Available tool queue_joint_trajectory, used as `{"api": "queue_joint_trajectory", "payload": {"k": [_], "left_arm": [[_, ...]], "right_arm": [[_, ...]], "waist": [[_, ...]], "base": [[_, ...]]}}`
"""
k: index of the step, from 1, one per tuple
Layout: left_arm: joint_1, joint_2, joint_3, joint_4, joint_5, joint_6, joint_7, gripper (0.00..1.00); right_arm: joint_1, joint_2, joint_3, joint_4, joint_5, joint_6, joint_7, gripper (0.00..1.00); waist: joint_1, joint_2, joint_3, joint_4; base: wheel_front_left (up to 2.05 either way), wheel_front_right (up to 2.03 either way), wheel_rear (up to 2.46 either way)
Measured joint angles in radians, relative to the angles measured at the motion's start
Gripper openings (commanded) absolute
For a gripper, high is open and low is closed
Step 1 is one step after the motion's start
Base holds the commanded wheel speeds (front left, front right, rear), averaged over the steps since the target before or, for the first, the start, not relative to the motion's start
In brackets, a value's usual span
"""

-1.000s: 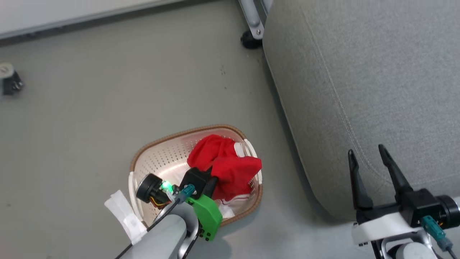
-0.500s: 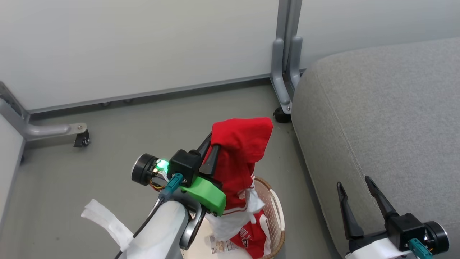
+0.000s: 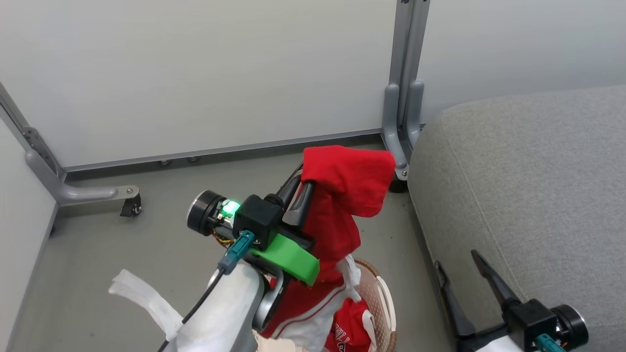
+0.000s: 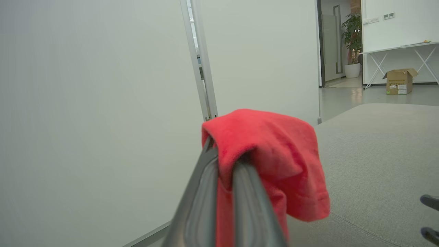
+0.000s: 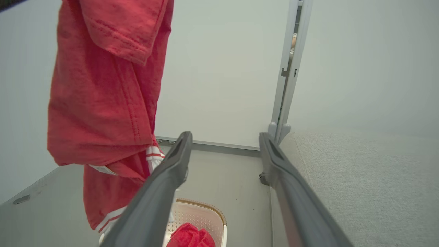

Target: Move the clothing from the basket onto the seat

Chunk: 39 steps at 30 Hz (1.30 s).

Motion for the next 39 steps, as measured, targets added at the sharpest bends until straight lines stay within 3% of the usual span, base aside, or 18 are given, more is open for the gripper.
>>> {"api": "queue_joint_trajectory", "payload": {"k": [5, 10, 19, 32, 33, 34, 39], "left_arm": [[-0.004, -0.002, -0.056, -0.027, -0.018, -0.008, 0.000, 0.00], [-0.013, -0.002, -0.118, -0.057, -0.062, 0.001, 0.000, 0.00], [-0.052, -0.002, -0.210, -0.157, -0.133, 0.022, 0.000, 0.00], [-0.088, -0.003, -0.287, -0.193, -0.168, 0.044, -0.002, 0.00], [-0.091, -0.003, -0.288, -0.188, -0.169, 0.045, -0.002, 0.00], [-0.092, -0.003, -0.288, -0.183, -0.170, 0.045, -0.002, 0.00], [-0.091, -0.003, -0.270, -0.104, -0.157, 0.054, -0.002, 0.00]], "right_arm": [[-0.018, -0.040, 0.119, -0.001, 0.042, 0.000, 0.000, 1.00], [-0.051, -0.057, 0.174, 0.000, 0.093, 0.000, 0.000, 1.00], [-0.108, -0.107, 0.201, 0.157, 0.103, 0.000, 0.000, 1.00], [-0.191, -0.092, 0.234, 0.258, 0.096, 0.000, 0.000, 1.00], [-0.191, -0.092, 0.251, 0.259, 0.101, 0.000, 0.000, 0.74], [-0.191, -0.094, 0.272, 0.261, 0.114, 0.000, 0.000, 0.00], [-0.191, -0.114, 0.320, 0.263, 0.163, 0.000, 0.000, 0.00]], "waist": [[0.0000, 0.0000, -0.003, 0.009], [0.0000, 0.0000, -0.007, 0.021], [0.0000, 0.0000, -0.018, 0.029], [0.0000, 0.0000, -0.007, 0.041], [0.0000, 0.0000, -0.005, 0.044], [0.0001, 0.0000, -0.003, 0.047], [0.0001, 0.0000, 0.004, 0.052]], "base": [[0.00, 0.00, 0.00], [0.00, 0.00, 0.00], [0.00, 0.00, 0.00], [0.00, 0.00, 0.00], [0.00, 0.00, 0.00], [0.00, 0.00, 0.00], [0.00, 0.00, 0.00]]}}
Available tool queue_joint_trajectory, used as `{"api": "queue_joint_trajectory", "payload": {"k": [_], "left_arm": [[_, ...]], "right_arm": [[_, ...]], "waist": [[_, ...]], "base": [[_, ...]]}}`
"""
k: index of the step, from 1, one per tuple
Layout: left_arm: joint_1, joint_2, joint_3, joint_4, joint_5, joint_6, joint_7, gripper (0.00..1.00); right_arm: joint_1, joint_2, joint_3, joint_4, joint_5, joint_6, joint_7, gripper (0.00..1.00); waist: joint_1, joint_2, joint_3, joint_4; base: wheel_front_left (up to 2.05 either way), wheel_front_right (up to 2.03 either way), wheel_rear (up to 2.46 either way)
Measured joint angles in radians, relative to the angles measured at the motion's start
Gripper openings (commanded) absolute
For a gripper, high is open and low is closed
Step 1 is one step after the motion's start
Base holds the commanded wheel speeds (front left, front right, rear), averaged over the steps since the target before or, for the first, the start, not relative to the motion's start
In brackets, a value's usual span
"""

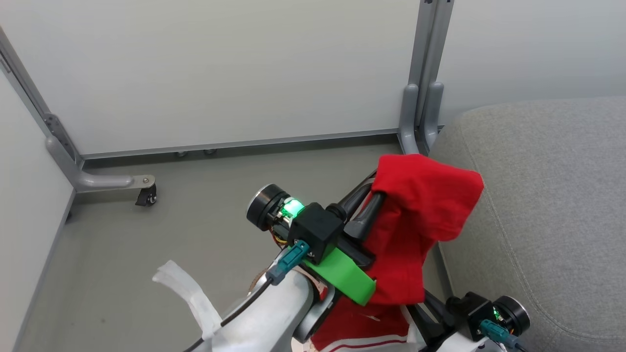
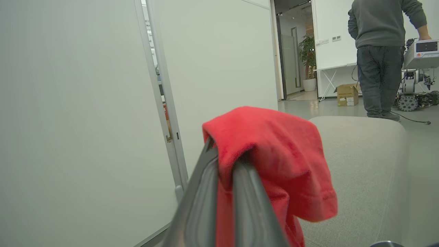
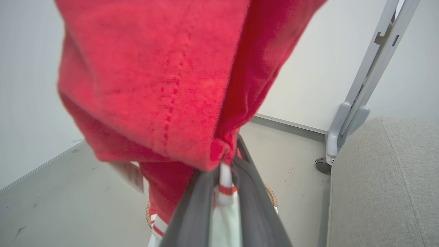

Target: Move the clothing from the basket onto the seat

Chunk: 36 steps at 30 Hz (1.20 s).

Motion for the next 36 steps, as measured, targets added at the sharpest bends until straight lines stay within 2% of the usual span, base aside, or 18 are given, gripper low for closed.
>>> {"api": "queue_joint_trajectory", "payload": {"k": [10, 11, 13, 14, 36], "left_arm": [[0.014, 0.000, 0.041, 0.104, 0.030, -0.010, 0.000, 0.00], [0.014, 0.000, 0.044, 0.109, 0.032, -0.010, 0.000, 0.16], [0.014, 0.000, 0.051, 0.121, 0.037, -0.010, 0.000, 0.78], [0.014, 0.000, 0.054, 0.127, 0.040, -0.008, 0.000, 1.00], [0.014, 0.000, 0.059, 0.144, 0.044, -0.005, -0.001, 1.00]], "right_arm": [[0.007, -0.013, 0.005, -0.008, 0.031, 0.000, 0.000, 0.00], [0.007, -0.013, 0.007, -0.005, 0.034, 0.000, 0.000, 0.00], [0.007, -0.013, 0.009, -0.002, 0.038, 0.000, 0.000, 0.00], [0.007, -0.013, 0.009, -0.002, 0.038, 0.000, 0.000, 0.00], [0.005, -0.005, -0.010, -0.031, 0.034, 0.000, 0.000, 0.00]], "waist": [[0.0000, 0.0000, 0.010, -0.013], [0.0000, 0.0000, 0.011, -0.016], [0.0000, 0.0000, 0.011, -0.019], [-0.0001, 0.0000, 0.012, -0.021], [0.0000, 0.0000, 0.022, -0.032]], "base": [[0.00, 0.00, 0.00], [0.00, 0.00, 0.00], [0.00, 0.00, 0.00], [0.00, 0.00, 0.00], [0.00, 0.00, 0.00]]}}
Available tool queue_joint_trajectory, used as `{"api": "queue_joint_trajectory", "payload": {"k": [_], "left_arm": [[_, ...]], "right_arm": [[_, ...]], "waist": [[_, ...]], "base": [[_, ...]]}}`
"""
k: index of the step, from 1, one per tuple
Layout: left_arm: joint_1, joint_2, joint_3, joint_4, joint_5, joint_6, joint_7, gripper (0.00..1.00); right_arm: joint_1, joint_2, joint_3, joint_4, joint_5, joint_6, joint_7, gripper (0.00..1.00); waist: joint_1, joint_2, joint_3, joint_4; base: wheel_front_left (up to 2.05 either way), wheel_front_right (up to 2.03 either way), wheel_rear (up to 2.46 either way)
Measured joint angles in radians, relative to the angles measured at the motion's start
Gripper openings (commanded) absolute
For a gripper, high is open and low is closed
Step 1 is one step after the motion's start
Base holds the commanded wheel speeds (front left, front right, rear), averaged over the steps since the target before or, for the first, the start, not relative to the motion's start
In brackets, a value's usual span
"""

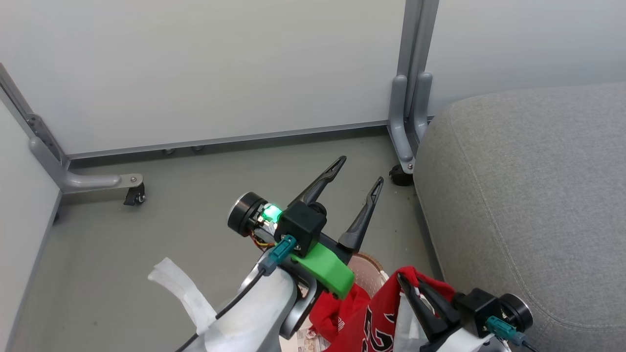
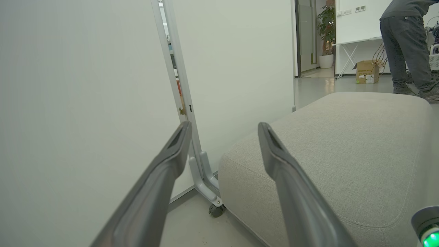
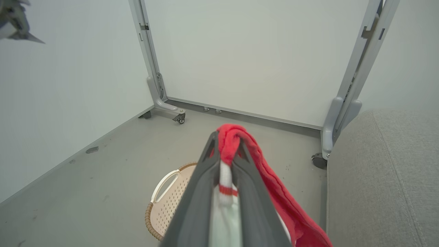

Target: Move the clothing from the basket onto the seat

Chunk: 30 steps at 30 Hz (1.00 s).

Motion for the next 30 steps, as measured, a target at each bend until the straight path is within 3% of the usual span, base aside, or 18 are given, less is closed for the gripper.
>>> {"api": "queue_joint_trajectory", "payload": {"k": [8, 15, 22, 30], "left_arm": [[0.006, 0.000, 0.001, 0.013, -0.001, 0.000, 0.000, 1.00], [0.049, 0.001, 0.030, 0.048, 0.009, 0.000, 0.000, 1.00], [0.129, 0.029, 0.109, 0.035, 0.022, 0.009, 0.000, 1.00], [0.271, 0.065, 0.212, -0.039, 0.062, 0.003, 0.000, 1.00]], "right_arm": [[0.000, -0.002, -0.015, -0.008, -0.016, 0.000, 0.000, 0.00], [0.000, -0.008, -0.058, -0.090, -0.045, 0.000, 0.000, 0.00], [0.007, -0.033, -0.092, -0.212, -0.073, 0.000, 0.000, 0.00], [0.033, -0.059, -0.109, -0.346, -0.105, 0.000, 0.000, 0.00]], "waist": [[0.0000, 0.0000, -0.007, -0.005], [0.0000, 0.0000, -0.007, -0.041], [0.0001, 0.0000, 0.007, -0.114], [0.0001, 0.0000, 0.030, -0.246]], "base": [[0.00, 0.00, 0.00], [0.00, 0.00, 0.00], [0.00, 0.00, 0.00], [0.00, 0.00, 0.00]]}}
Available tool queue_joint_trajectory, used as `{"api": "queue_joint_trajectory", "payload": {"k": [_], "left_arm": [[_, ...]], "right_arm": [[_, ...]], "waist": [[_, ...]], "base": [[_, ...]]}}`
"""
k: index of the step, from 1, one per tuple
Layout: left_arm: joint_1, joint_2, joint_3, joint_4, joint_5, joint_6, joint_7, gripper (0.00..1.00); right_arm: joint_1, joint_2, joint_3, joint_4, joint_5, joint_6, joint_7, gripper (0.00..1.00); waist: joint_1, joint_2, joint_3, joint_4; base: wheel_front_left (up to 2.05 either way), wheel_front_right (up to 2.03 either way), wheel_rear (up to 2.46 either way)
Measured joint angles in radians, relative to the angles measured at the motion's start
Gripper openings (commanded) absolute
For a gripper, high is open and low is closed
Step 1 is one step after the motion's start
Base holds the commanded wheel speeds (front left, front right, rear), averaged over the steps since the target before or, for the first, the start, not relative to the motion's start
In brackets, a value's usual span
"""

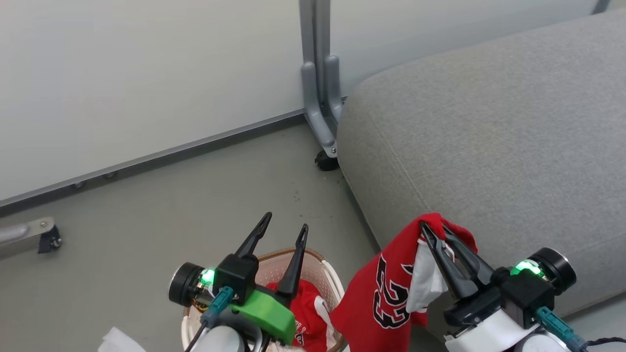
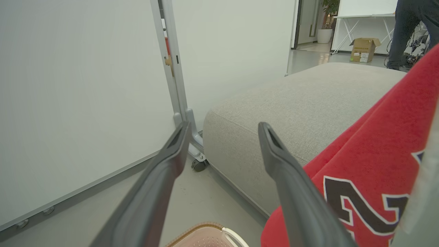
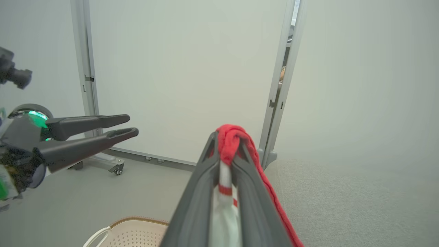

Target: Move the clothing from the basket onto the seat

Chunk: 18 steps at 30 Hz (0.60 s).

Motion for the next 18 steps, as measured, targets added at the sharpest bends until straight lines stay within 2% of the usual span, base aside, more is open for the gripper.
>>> {"api": "queue_joint_trajectory", "payload": {"k": [5, 12, 18], "left_arm": [[0.066, 0.004, 0.037, -0.019, 0.012, -0.005, 0.000, 1.00], [0.098, -0.009, 0.032, -0.022, 0.051, -0.040, 0.000, 1.00], [0.037, -0.027, 0.004, -0.011, 0.083, -0.070, 0.000, 1.00]], "right_arm": [[0.012, -0.006, -0.018, -0.077, -0.007, 0.000, 0.000, 0.00], [0.012, -0.026, -0.075, -0.139, -0.019, 0.000, 0.000, 0.00], [-0.117, -0.003, -0.216, -0.183, 0.014, 0.000, 0.000, 0.00]], "waist": [[0.0000, 0.0000, 0.016, -0.090], [-0.0001, 0.0000, 0.048, -0.204], [0.0000, 0.0000, 0.120, -0.242]], "base": [[0.00, 0.00, 0.00], [0.00, 0.00, 0.00], [0.00, 0.00, 0.00]]}}
